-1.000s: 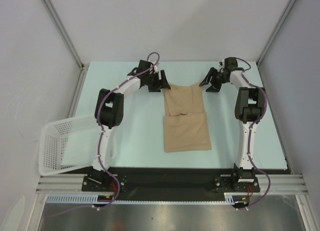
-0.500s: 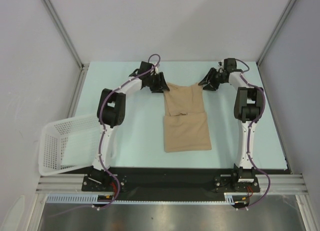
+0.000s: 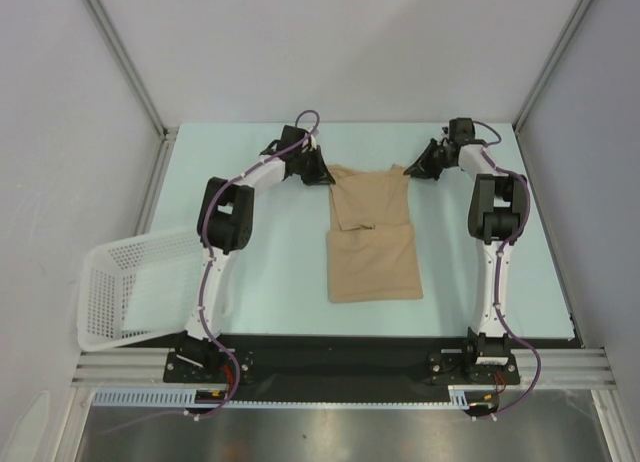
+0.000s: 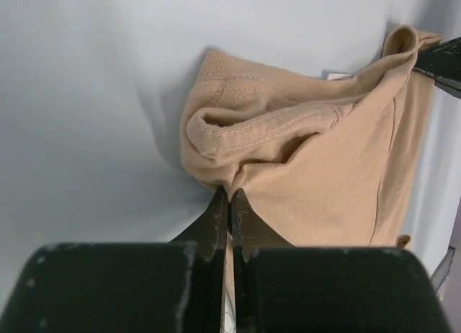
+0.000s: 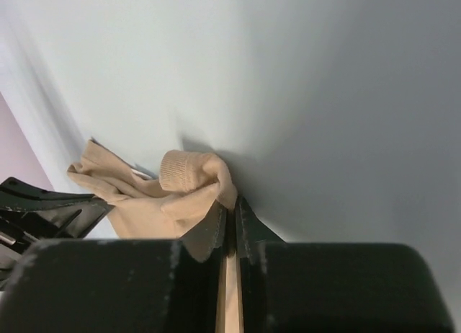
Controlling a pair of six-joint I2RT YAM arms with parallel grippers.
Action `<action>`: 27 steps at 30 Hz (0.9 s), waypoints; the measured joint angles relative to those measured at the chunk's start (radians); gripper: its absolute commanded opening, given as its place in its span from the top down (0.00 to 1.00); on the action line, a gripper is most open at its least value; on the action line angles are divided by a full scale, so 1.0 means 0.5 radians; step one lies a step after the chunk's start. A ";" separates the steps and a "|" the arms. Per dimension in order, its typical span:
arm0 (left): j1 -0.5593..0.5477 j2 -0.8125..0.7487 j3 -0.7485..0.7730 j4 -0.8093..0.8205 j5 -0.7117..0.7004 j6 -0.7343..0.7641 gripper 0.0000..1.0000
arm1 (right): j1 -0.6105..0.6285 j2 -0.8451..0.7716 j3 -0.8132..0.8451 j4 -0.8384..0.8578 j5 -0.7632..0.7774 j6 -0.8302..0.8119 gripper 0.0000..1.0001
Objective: Fold and stack the t-shirts
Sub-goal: Fold the tshirt
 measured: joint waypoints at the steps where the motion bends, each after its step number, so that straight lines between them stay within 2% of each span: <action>1: 0.000 0.001 0.007 -0.002 -0.007 0.001 0.95 | -0.002 0.013 0.024 -0.010 -0.005 0.005 0.84; 2: 0.000 0.002 0.011 -0.008 -0.016 0.005 0.90 | -0.002 0.027 0.043 -0.011 -0.016 0.011 0.67; 3: 0.000 0.002 0.014 -0.016 -0.024 0.011 0.72 | -0.003 0.036 0.059 -0.013 -0.028 0.024 0.59; 4: 0.000 0.002 0.018 -0.023 -0.030 0.030 0.58 | -0.004 0.041 0.085 -0.008 -0.066 0.034 0.52; 6: 0.002 0.000 0.045 -0.023 -0.028 0.034 0.43 | -0.005 0.042 0.127 -0.011 -0.065 0.021 0.40; 9: 0.005 -0.018 0.065 -0.022 -0.047 0.066 0.32 | -0.014 0.055 0.211 -0.077 -0.056 0.002 0.30; 12: 0.010 -0.054 0.065 -0.089 -0.097 0.111 0.26 | -0.033 0.066 0.304 -0.207 -0.029 -0.034 0.25; 16: 0.021 -0.127 0.063 -0.246 -0.167 0.172 0.23 | -0.081 0.040 0.356 -0.443 0.060 -0.137 0.20; 19: 0.020 -0.303 -0.087 -0.314 -0.233 0.224 0.23 | -0.114 -0.090 0.200 -0.636 0.228 -0.233 0.18; 24: -0.017 -0.903 -0.755 -0.347 -0.349 0.272 0.28 | -0.143 -0.772 -0.736 -0.729 0.455 -0.295 0.17; 27: -0.122 -1.381 -1.241 -0.316 -0.480 0.190 0.27 | -0.143 -1.329 -1.320 -0.701 0.517 -0.294 0.17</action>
